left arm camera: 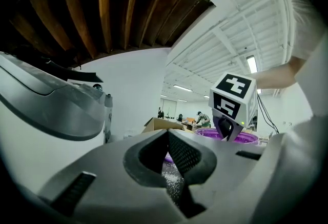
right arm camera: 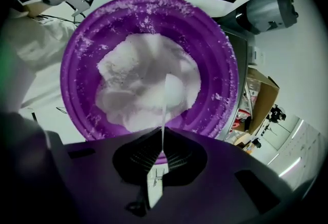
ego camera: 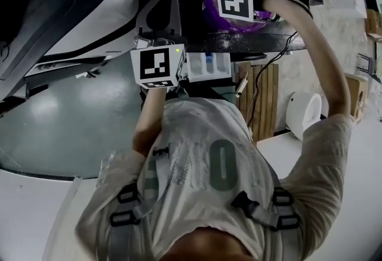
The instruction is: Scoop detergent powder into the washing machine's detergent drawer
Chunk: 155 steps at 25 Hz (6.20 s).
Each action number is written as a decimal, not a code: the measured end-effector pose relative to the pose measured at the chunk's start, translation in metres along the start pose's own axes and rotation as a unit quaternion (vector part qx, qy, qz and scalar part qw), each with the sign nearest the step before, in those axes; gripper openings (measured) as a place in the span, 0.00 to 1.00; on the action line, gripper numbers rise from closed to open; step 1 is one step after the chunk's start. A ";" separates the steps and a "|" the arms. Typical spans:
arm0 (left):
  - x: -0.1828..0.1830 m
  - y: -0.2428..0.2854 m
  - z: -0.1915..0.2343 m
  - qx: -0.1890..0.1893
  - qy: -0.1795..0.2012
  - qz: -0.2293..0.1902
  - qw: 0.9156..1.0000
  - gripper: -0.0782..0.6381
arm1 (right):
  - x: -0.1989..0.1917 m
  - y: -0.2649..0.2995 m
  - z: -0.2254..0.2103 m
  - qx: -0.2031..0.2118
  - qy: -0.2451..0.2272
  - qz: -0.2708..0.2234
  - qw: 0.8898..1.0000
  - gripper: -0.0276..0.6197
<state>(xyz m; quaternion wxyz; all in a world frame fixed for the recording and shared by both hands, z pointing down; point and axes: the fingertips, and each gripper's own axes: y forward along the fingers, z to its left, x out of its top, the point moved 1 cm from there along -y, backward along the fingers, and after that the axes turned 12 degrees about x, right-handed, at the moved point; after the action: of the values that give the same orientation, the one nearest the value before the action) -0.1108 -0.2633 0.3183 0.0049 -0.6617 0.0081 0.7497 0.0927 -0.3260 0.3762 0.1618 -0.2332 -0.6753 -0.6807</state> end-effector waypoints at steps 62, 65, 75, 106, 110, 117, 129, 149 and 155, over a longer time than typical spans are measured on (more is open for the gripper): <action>0.057 -0.002 -0.033 -0.020 0.016 -0.029 0.999 0.14 | 0.033 -0.068 0.070 0.541 0.287 -0.508 0.606 0.05; 0.060 -0.005 -0.040 -0.023 0.023 -0.031 0.999 0.14 | 0.034 -0.082 0.070 0.556 0.284 -0.565 0.539 0.05; 0.061 -0.026 -0.063 -0.051 0.048 -0.045 0.996 0.14 | 0.009 -0.109 0.063 0.569 0.308 -0.712 0.270 0.05; 0.017 -0.127 -0.080 -0.077 0.075 -0.027 0.994 0.14 | 0.027 -0.067 0.201 0.512 0.337 -0.781 0.116 0.05; 0.010 -0.129 -0.075 -0.083 0.077 -0.020 0.993 0.14 | 0.036 -0.058 0.208 0.503 0.348 -0.781 0.126 0.05; -0.007 -0.125 -0.062 -0.082 0.080 -0.007 0.993 0.14 | 0.069 -0.035 0.224 0.503 0.373 -0.760 0.177 0.05; -0.037 -0.122 -0.041 -0.074 0.073 0.019 0.994 0.14 | 0.124 0.017 0.243 0.473 0.449 -0.686 0.321 0.05; -0.061 -0.108 -0.011 -0.059 0.052 0.045 0.996 0.14 | 0.140 0.059 0.242 0.377 0.481 -0.597 0.519 0.05; -0.066 -0.108 -0.005 -0.057 0.045 0.050 0.996 0.14 | 0.142 0.064 0.240 0.331 0.480 -0.568 0.581 0.05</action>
<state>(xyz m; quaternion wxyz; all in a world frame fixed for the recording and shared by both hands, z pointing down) -0.0959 -0.1551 0.3825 -0.0704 -0.6931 -0.0015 0.7174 0.0322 -0.0761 0.5014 0.1088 0.6281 -0.6724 -0.3762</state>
